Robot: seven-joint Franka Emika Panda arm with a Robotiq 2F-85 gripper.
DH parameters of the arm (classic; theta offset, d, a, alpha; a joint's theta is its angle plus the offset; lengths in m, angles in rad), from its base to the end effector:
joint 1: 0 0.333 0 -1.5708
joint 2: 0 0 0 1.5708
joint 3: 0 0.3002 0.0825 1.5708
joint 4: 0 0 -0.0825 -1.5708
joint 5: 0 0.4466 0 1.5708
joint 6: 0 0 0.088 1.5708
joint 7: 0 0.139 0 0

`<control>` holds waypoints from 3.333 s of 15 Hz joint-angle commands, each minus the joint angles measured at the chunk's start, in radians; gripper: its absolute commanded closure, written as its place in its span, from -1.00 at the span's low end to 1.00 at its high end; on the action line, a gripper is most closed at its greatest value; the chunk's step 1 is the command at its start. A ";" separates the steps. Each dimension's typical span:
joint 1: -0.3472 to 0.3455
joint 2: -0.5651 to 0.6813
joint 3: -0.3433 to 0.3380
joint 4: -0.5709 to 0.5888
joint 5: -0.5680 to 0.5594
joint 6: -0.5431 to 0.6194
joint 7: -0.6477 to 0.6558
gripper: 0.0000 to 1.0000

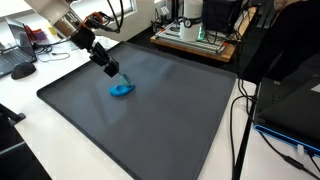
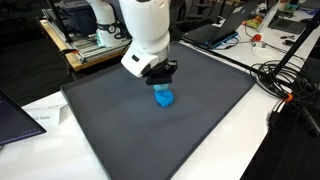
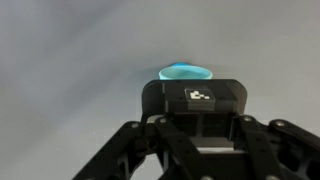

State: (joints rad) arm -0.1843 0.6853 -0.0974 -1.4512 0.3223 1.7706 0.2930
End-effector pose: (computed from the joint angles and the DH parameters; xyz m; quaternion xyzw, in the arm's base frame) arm 0.6947 -0.1550 0.1870 -0.9201 0.3288 0.1785 0.1160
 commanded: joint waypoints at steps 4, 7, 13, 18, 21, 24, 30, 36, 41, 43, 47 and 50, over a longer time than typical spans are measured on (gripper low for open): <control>-0.016 0.183 -0.001 0.172 0.035 -0.016 0.073 0.56; -0.011 0.216 0.003 0.213 0.031 -0.053 0.095 0.56; 0.004 0.244 0.006 0.246 0.018 -0.084 0.094 0.56; 0.008 0.262 0.008 0.255 0.015 -0.098 0.090 0.56; 0.009 0.271 0.009 0.261 0.015 -0.106 0.088 0.56; 0.009 0.278 0.009 0.263 0.015 -0.109 0.088 0.56; 0.000 0.256 0.003 0.275 0.012 -0.114 0.084 0.56; -0.009 0.204 -0.008 0.277 0.003 -0.125 0.077 0.56; -0.011 0.172 -0.011 0.260 0.004 -0.112 0.068 0.56; -0.010 0.155 -0.012 0.248 0.002 -0.108 0.064 0.56; -0.007 0.107 -0.017 0.212 -0.007 -0.109 0.057 0.56; -0.005 0.063 -0.022 0.190 -0.015 -0.097 0.049 0.56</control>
State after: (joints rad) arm -0.1935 0.8349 -0.1002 -1.2056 0.3330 1.6023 0.3643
